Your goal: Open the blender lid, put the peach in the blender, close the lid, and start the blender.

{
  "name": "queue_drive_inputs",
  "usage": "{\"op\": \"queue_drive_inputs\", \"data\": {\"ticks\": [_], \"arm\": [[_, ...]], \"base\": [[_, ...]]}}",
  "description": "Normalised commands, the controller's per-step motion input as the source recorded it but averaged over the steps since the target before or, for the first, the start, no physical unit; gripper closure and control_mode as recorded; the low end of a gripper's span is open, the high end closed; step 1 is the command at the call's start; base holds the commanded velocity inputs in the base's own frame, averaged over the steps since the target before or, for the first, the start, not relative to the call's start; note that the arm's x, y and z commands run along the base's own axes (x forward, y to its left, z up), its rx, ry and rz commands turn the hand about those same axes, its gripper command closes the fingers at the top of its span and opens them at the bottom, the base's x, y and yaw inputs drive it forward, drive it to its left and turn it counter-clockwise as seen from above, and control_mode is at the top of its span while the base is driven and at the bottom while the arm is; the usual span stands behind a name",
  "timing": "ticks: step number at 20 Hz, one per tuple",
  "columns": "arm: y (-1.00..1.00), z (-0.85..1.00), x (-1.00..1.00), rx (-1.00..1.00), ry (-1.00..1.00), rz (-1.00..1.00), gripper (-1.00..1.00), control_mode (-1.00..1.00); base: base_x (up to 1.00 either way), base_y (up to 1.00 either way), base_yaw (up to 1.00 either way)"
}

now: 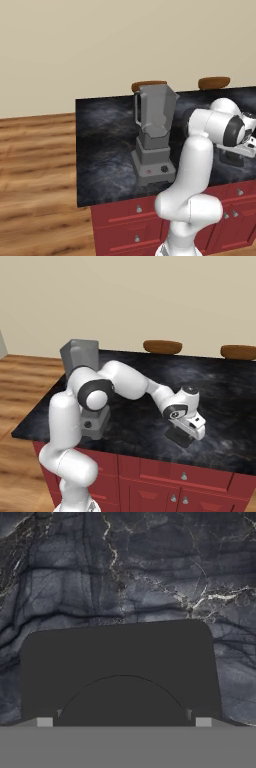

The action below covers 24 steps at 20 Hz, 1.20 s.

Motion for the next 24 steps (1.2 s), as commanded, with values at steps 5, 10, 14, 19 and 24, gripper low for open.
{"op": "queue_drive_inputs", "data": {"ticks": [5, 10, 14, 19, 24], "arm": [[0.00, 0.32, -0.05, 0.00, -0.07, 0.00, 1.00, -1.00], [0.07, 0.96, -0.14, 0.00, -0.16, 0.00, 1.00, -1.00], [0.20, 1.00, -0.18, 0.00, -0.17, 0.00, 1.00, -1.00], [0.20, 1.00, -0.21, 0.00, -0.19, 0.00, 1.00, -1.00], [0.39, 0.99, -0.20, -0.03, -0.15, 0.00, 1.00, -1.00]], "base": [[0.00, 0.00, 0.00], [0.00, 0.00, 0.00], [0.00, 0.00, 0.00], [0.00, 0.00, 0.00], [0.00, 0.00, 0.00]]}}
